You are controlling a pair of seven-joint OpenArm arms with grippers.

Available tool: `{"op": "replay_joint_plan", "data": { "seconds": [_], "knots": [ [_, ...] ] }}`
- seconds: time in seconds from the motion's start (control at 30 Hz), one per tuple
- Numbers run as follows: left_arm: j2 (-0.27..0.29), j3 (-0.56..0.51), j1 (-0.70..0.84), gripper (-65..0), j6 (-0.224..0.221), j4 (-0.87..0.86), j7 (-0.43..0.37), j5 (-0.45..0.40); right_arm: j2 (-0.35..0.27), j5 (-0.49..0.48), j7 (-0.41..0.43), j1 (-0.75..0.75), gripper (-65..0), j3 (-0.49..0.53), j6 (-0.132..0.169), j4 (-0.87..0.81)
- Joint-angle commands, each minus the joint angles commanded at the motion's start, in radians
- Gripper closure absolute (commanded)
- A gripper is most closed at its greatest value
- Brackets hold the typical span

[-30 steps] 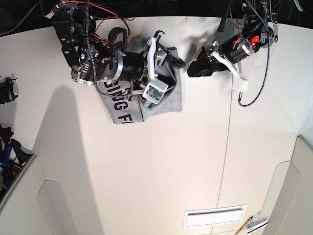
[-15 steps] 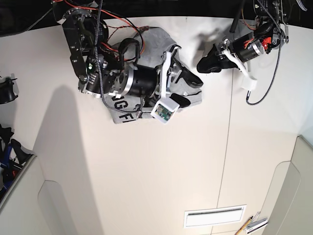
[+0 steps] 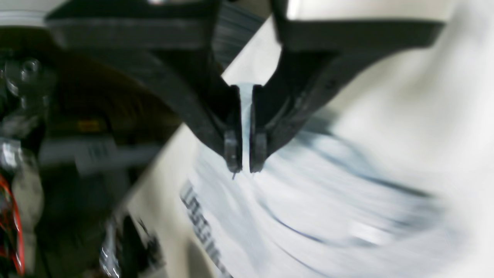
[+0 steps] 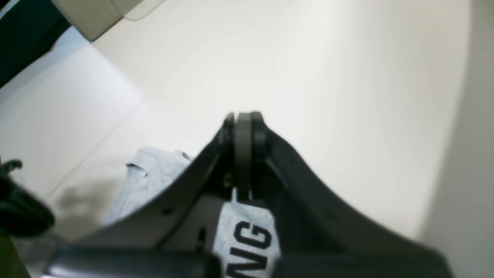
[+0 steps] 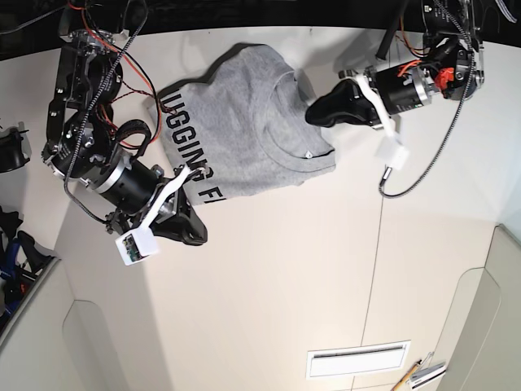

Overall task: Fold the T-shirt properly
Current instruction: 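Press and square the bundle edges with both grippers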

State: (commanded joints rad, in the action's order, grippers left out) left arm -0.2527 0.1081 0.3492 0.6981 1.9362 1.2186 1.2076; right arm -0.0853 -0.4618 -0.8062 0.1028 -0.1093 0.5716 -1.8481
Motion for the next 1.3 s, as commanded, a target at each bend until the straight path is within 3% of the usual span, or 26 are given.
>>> {"op": "replay_joint_plan", "data": {
  "seconds": [0.13, 0.27, 0.5, 0.73, 0.83, 0.97, 1.13, 1.3],
  "knots": [
    [0.029, -0.177, 0.0, -3.9, 0.0, 0.0, -0.061, -0.118, 0.0, 0.01, 0.003, 0.099, 0.0, 0.0, 0.0, 0.175],
    [0.056, -0.258, 0.0, -3.9, 0.0, -0.007, -0.153, -0.264, 0.0, 0.002, 0.003, 0.193, 0.0, 0.001, 0.002, 0.391],
    [0.056, -0.274, 0.0, -3.9, 0.0, -0.108, -0.168, -0.307, 0.0, -0.017, 0.006, 0.254, 0.0, 0.054, 0.021, 0.639],
    [0.055, -0.245, -0.003, -3.9, 0.0, -0.191, -0.167, -0.348, -0.035, -0.017, -0.002, 0.254, 0.0, 0.204, 0.027, 0.671],
    [0.055, -0.175, -0.017, -3.9, 0.0, -0.191, -0.167, -0.36, -0.061, -0.021, -0.024, 0.249, 0.0, 0.205, 0.027, 0.671],
    [0.055, -0.097, -0.048, -3.9, 0.0, -0.191, -0.167, -0.36, -0.119, -0.135, -0.061, 0.22, 0.0, 0.205, 0.027, 0.668],
    [0.05, -0.053, -0.115, -3.9, 0.0, -0.192, -0.167, -0.378, -0.153, -0.232, -0.119, 0.146, 0.0, 0.201, 0.035, 0.657],
    [0.05, -0.049, -0.169, -3.9, 0.0, -0.211, -0.167, -0.425, -0.153, -0.246, -0.123, 0.031, 0.0, 0.189, 0.034, 0.558]
  ]
}}
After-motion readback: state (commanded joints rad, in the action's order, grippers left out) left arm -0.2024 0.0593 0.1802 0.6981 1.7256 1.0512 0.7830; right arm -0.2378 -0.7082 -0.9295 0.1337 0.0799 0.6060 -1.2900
